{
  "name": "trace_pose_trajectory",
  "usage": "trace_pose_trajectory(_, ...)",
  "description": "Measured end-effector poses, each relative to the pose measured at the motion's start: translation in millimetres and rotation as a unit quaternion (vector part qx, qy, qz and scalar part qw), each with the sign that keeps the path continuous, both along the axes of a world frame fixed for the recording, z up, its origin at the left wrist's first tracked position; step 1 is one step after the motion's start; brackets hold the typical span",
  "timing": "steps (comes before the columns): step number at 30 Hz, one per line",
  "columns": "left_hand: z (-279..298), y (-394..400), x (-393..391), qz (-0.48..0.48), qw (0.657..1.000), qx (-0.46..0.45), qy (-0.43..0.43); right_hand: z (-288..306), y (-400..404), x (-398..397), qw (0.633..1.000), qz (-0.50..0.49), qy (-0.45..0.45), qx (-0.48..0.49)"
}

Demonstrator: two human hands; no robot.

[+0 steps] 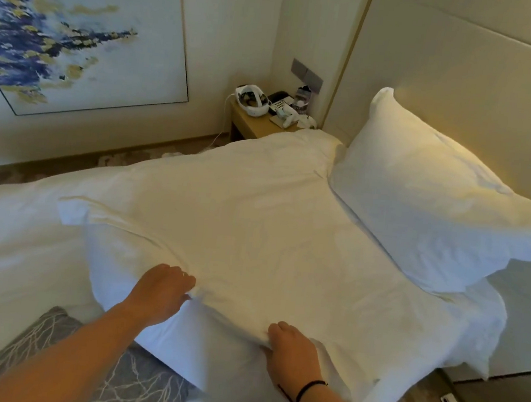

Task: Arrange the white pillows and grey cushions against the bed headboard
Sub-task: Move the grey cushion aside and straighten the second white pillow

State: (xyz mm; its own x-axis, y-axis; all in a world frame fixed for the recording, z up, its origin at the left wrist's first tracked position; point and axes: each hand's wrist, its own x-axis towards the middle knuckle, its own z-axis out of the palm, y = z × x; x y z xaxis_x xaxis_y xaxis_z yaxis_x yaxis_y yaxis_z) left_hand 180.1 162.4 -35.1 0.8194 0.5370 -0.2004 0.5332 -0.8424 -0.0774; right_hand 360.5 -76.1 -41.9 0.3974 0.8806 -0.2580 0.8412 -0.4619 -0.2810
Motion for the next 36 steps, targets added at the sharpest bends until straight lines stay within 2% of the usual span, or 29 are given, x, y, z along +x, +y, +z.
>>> trace_pose_trajectory(6, 31, -16, 59, 0.005, 0.998, -0.036, -0.043, 26, -26, 62, 0.995, -0.019, -0.014, 0.101)
trace_pose_trajectory(12, 52, -31, 164, -0.035, 0.996, -0.078, -0.027, 47, -61, 149, 0.988, -0.085, -0.009, 0.126)
trace_pose_trajectory(18, 102, -16, 321, -0.094, 0.994, -0.048, -0.011, 81, -70, 263, 0.972, -0.141, 0.006, 0.188)
trace_pose_trajectory(21, 132, -5, 418, -0.118, 0.992, -0.044, -0.032, 98, -69, 331, 0.947, -0.162, -0.016, 0.276)
trace_pose_trajectory(23, 145, -1, 484, -0.128, 0.989, -0.033, -0.066, 99, -67, 383, 0.936, -0.182, -0.037, 0.301)
trace_pose_trajectory(25, 144, -5, 543, -0.116, 0.985, -0.038, -0.118, 85, -58, 441, 0.942, -0.206, -0.048, 0.260)
trace_pose_trajectory(27, 125, -17, 587, -0.089, 0.985, -0.077, -0.127, 61, -49, 496, 0.956, -0.229, -0.045, 0.179)
trace_pose_trajectory(31, 49, -65, 617, -0.068, 0.985, -0.156, 0.005, 2, -52, 568, 0.972, -0.234, -0.034, 0.000)
trace_pose_trajectory(36, -11, -95, 599, -0.019, 0.975, -0.211, 0.069, -39, -78, 589, 0.972, -0.222, -0.080, 0.022)
